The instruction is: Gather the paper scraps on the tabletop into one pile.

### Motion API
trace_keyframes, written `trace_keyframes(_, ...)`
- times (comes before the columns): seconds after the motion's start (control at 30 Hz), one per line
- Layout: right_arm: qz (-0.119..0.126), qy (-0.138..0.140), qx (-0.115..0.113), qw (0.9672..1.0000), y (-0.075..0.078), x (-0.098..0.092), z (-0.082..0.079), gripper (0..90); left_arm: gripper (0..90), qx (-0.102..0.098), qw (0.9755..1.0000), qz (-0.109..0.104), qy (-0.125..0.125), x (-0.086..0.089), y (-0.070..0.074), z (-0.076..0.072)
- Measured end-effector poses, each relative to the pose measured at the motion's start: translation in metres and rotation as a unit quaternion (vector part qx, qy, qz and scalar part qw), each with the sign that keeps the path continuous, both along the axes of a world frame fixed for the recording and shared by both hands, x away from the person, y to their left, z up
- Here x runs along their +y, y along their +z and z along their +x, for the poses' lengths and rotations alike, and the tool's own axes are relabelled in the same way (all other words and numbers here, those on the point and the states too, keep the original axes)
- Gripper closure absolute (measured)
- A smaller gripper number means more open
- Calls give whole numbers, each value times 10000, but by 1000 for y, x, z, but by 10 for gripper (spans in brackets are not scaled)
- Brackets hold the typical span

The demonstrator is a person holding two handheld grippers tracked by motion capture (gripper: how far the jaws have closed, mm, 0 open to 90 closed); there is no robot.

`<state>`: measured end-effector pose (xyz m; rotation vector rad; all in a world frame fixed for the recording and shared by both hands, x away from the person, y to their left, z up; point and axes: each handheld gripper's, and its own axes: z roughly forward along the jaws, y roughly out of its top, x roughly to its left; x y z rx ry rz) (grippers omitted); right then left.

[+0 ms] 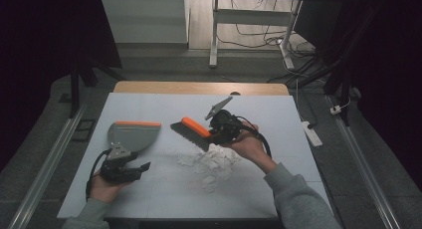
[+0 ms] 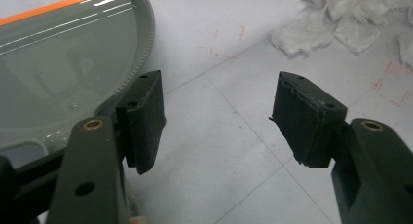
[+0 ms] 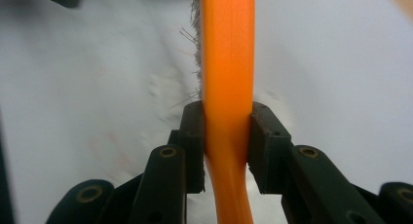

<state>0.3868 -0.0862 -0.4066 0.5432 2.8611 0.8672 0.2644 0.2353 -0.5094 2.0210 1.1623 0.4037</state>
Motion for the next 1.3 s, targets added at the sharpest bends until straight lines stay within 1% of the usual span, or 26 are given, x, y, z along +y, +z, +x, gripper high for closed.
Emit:
trace_keyframes(0.03, 51, -10, 140, 9999, -5, 5, -2, 704, 363, -8, 10000, -8, 9, 1, 0, 0)
trace_keyframes(0.07, 74, 3, 231, 9997, -10, 11, -4, 703, 363, -16, 10000, -9, 12, 1, 0, 0)
trace_keyframes(0.13, 104, -3, 327, 9994, -16, 18, -7, 704, 363, -19, 10000, -13, 39, 2, 0, 0)
trace_keyframes(0.23, 146, -15, 521, 9985, -26, 28, -8, 703, 363, -18, 10000, -15, 35, 2, 0, 0)
trace_keyframes(0.33, 96, -34, 649, 9978, -35, 35, -9, 704, 364, -27, 10000, -16, 51, 3, 1, -1)
trace_keyframes(0.47, 8, 43, 891, 9960, -44, 41, -13, 703, 364, -25, 10000, -29, 67, 4, 0, -1)
trace_keyframes(0.53, -134, 58, 914, 9957, -49, 43, -14, 703, 364, -19, 10000, -19, 60, 4, 0, 0)
trace_keyframes(0.6, -243, -31, 965, 9950, -54, 45, -14, 704, 363, -23, 10000, -4, 42, 3, 0, -1)
trace_keyframes(0.63, -202, -58, 929, 9955, -55, 45, -12, 704, 363, -20, 10000, -7, 44, 2, 0, -1)
trace_keyframes(0.67, -233, -132, 930, 9953, -54, 44, -11, 704, 363, -26, 10000, -8, 46, 2, 1, -1)
trace_keyframes(0.7, -251, -158, 865, 9958, -55, 43, -10, 704, 363, -41, 10000, -3, 43, 3, 1, -2)
trace_keyframes(0.77, -383, -298, 773, 9958, -55, 39, -7, 703, 363, -49, 10000, -24, 56, 4, 1, -2)
trace_keyframes(0.8, -377, -398, 786, 9954, -55, 35, -4, 704, 364, -42, 10000, -32, 58, 4, 1, -2)
trace_keyframes(0.83, -357, -503, 767, 9951, -55, 30, -2, 704, 364, -39, 10000, -27, 57, 4, 1, -1)
trace_keyframes(0.9, -428, -691, 634, 9947, -52, 19, 2, 703, 364, -20, 10000, -35, 61, 4, 0, -1)
trace_keyframes(1.0, -286, -939, 621, 9932, -46, 1, 6, 704, 363, -14, 10000, -4, 35, 3, 0, -1)
trace_keyframes(1.03, -165, -965, 631, 9932, -43, -4, 5, 703, 363, -13, 10000, -3, 33, 3, 0, -1)
trace_keyframes(1.1, 50, -956, 603, 9936, -32, -13, 1, 704, 363, -14, 10000, -10, 44, 4, 0, -1)
trace_keyframes(1.2, 333, -847, 481, 9947, -10, -28, -8, 704, 363, -26, 10000, -9, 52, 4, 0, -1)
trace_keyframes(1.3, 326, -649, 443, 9964, 2, -39, -19, 704, 363, -18, 10000, -19, 50, 4, 0, -1)
